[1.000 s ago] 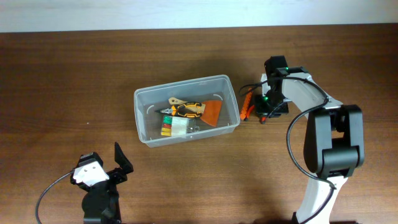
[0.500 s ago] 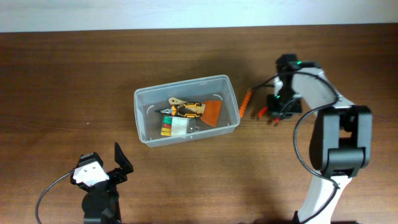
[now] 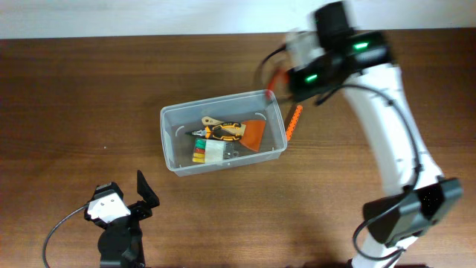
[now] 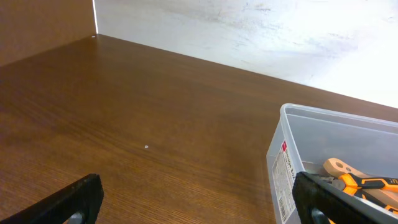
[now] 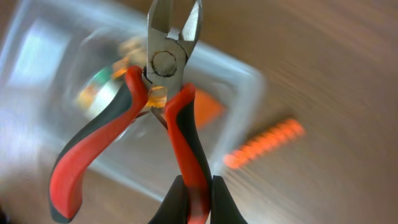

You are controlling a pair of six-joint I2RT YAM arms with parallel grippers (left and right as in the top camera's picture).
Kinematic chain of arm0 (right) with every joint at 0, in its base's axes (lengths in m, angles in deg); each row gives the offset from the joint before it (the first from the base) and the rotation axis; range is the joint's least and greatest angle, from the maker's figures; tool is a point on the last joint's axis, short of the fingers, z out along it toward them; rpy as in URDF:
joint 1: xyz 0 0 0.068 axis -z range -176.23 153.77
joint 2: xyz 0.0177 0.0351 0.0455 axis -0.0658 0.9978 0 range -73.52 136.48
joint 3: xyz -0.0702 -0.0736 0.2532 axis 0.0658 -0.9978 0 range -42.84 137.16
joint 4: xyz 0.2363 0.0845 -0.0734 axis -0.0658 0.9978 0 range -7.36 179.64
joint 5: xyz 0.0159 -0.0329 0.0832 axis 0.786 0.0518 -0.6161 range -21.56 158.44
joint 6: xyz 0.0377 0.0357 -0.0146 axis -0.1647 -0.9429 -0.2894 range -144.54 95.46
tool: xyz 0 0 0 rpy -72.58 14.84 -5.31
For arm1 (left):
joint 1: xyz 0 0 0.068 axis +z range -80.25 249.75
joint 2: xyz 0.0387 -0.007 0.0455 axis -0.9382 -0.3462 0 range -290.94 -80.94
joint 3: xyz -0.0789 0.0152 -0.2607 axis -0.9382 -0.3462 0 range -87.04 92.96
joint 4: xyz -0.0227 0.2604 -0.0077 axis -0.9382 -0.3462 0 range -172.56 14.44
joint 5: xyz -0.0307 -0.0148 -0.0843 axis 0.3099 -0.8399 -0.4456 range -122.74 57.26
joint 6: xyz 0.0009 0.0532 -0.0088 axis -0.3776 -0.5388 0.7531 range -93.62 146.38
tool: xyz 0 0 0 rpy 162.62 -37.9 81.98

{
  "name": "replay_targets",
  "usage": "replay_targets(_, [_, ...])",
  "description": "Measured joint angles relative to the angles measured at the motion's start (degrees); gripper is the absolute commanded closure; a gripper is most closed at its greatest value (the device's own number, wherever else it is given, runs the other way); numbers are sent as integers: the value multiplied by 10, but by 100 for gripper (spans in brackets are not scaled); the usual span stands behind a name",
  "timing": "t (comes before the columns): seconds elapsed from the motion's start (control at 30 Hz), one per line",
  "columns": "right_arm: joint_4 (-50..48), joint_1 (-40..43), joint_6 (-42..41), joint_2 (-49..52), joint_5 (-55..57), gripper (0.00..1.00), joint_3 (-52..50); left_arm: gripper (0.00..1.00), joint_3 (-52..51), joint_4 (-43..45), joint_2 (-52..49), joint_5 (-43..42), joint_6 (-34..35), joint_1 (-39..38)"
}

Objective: Pack container
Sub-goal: 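Place the red-handled pliers into the container and release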

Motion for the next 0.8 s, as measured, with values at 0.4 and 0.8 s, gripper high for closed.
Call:
replay_targets(0.4, [-56,-165,417,70,-2,96,-24,1,0,0,0,0,0,0])
replay_targets(0.8, [-24,-125,493,178,26,96,-25,1,0,0,0,0,0,0])
